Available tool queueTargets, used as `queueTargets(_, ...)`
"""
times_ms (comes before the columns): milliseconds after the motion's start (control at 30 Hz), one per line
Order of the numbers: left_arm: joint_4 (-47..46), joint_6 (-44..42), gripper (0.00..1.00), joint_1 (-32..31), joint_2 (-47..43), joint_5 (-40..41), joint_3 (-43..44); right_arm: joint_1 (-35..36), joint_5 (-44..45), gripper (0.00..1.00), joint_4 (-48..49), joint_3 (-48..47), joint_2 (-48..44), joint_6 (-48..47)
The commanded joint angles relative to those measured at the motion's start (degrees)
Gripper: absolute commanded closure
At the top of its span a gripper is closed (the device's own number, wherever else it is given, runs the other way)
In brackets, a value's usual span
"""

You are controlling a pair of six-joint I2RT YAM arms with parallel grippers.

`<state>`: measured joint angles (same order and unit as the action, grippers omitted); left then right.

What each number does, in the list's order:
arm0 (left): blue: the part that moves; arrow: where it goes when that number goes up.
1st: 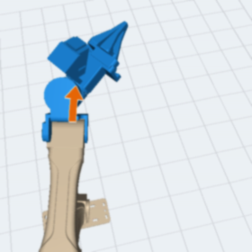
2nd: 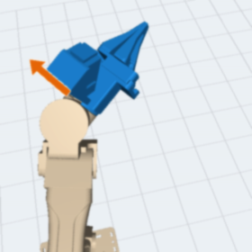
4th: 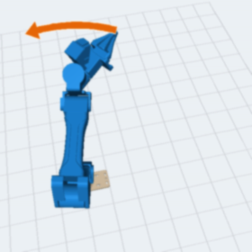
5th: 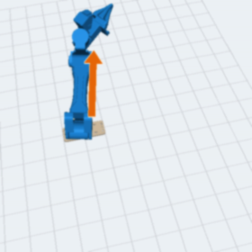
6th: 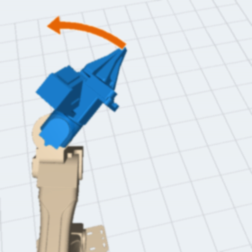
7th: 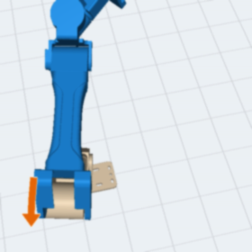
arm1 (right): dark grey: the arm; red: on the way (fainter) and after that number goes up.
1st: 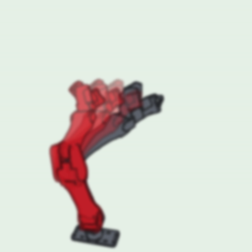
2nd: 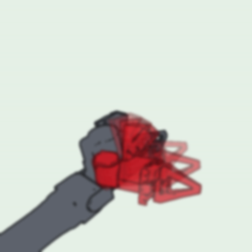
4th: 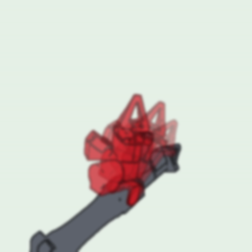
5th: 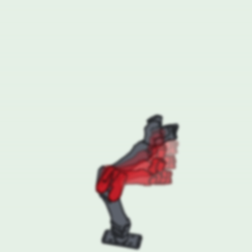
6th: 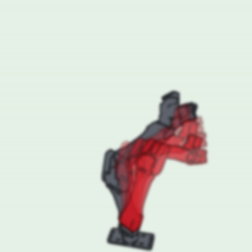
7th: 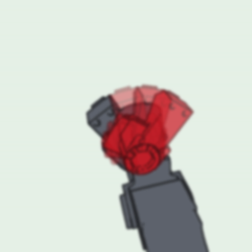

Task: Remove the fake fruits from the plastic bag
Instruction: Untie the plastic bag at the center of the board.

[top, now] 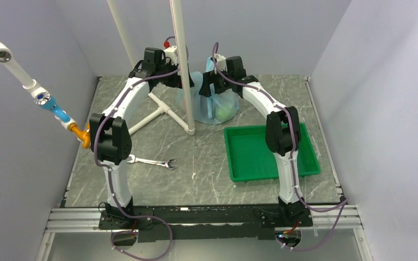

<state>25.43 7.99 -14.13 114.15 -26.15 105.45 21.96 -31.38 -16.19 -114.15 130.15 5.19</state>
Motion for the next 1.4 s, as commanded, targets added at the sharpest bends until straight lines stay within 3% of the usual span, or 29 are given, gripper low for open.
queueTargets(0, 0.15, -1.88, 0.01, -0.73, 3.46, -4.29, 6.64, 0.65, 11.21, 0.09, -2.82, 1.58, -6.92, -2.32)
queueTargets(133, -1.06, -3.18, 0.01, -4.02, 5.92, -1.37, 7.33, 0.86, 15.08, 0.13, -2.64, 3.92, -9.27, -4.2)
queueTargets(267, 0.28, -4.66, 0.03, -6.84, 8.96, 2.33, 9.84, 0.96, 14.24, 0.26, -1.09, 6.74, -11.44, -4.66)
queueTargets(333, -0.09, -5.08, 0.08, -7.66, 9.49, 3.95, 10.05, 0.94, 13.54, 0.37, 0.03, 8.28, -12.24, -4.67)
queueTargets(400, 0.67, -4.59, 0.16, -7.69, 10.2, 4.8, 11.35, 0.98, 13.02, 0.5, 1.38, 9.7, -12.59, -4.67)
queueTargets(533, 1.02, -3.64, 0.27, -7.64, 10.45, 7.95, 12.21, 0.96, 14.14, 0.42, 3.43, 11.23, -12.17, -3.39)
queueTargets(667, 0.79, -2.32, 0.5, -7.67, 10.41, 9.19, 11.93, 0.98, 13.79, 0.45, 7.68, 13.5, -12.29, -0.85)
queueTargets(833, 1.68, -2.21, 0.81, -7.75, 10.22, 12.59, 11.52, 1.16, 14.2, 0.58, 11.13, 16.14, -13.38, 1.76)
queueTargets(933, 2.45, -3.15, 0.89, -8.13, 10.23, 14.71, 11.72, 1.15, 14.29, 0.74, 12.02, 17.29, -14.37, 3.32)
queueTargets(1000, 3.17, -3.18, 0.84, -8.42, 9.99, 15.09, 11.96, 1.22, 13.06, 0.87, 11.53, 17.34, -15.14, 3.42)
queueTargets(1067, 3.89, -3.46, 0.6, -8.54, 9.63, 13.61, 12.06, 1.28, 12.57, 1.0, 11.4, 18.14, -16.19, 3.37)
queueTargets(1133, 5.24, -3.51, 0.41, -8.55, 9.55, 13.62, 13.14, 1.35, 11.76, 1.0, 11.53, 19.51, -17.7, 3.37)
queueTargets(1167, 5.88, -3.51, 0.36, -8.55, 9.6, 13.95, 13.63, 1.34, 10.99, 1.0, 11.83, 20.23, -18.38, 3.46)
queueTargets(1300, 5.86, -3.85, 0.3, -8.55, 10.14, 13.75, 13.46, 1.42, 8.67, 1.0, 13.72, 24.03, -21.18, 3.41)
queueTargets(1367, 6.16, -3.19, 0.39, -8.55, 11.24, 14.32, 14.09, 1.38, 8.5, 1.0, 15.49, 25.93, -22.19, 3.46)
